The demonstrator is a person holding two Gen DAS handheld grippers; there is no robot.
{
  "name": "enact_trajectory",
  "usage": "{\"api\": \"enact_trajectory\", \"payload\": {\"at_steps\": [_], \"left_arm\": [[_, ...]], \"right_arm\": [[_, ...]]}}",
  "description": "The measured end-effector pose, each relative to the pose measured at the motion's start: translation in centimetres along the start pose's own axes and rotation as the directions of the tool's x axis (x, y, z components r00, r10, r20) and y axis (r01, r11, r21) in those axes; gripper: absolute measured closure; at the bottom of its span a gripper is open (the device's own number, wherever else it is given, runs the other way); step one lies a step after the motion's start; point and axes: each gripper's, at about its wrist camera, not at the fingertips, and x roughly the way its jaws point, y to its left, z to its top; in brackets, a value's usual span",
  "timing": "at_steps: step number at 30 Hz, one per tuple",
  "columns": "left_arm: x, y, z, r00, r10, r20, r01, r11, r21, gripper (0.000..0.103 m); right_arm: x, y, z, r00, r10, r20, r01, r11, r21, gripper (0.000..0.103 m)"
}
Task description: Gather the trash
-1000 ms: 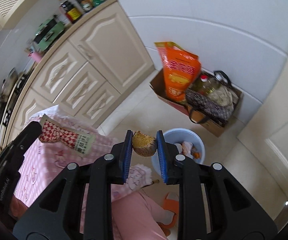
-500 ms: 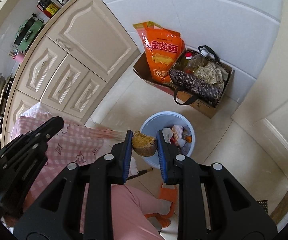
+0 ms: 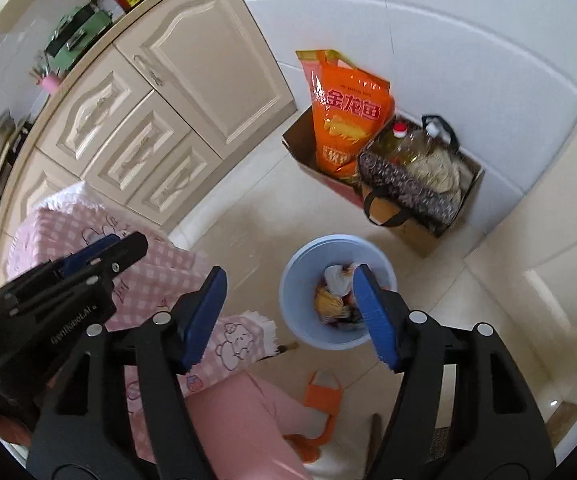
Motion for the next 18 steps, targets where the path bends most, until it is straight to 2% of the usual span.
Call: {"api": "enact_trajectory", "payload": {"at_steps": [9, 18], "left_arm": [[-1.1, -0.6, -0.4, 0.999, 0.005, 0.042, -0.006, 1.000, 0.021, 0.071], [-2.9, -1.7, -1.2, 0.997, -0.002, 0.083, -0.002, 0.999, 0.051, 0.071]], "right_arm": [[-0.6, 0.3, -0.8, 1.000, -0.007, -0.012, 0.007, 1.000, 0.005, 0.038], [-3.2, 0.5, -1.7, 0.999, -0.017, 0.034, 0.017, 1.000, 0.007, 0.038]]}}
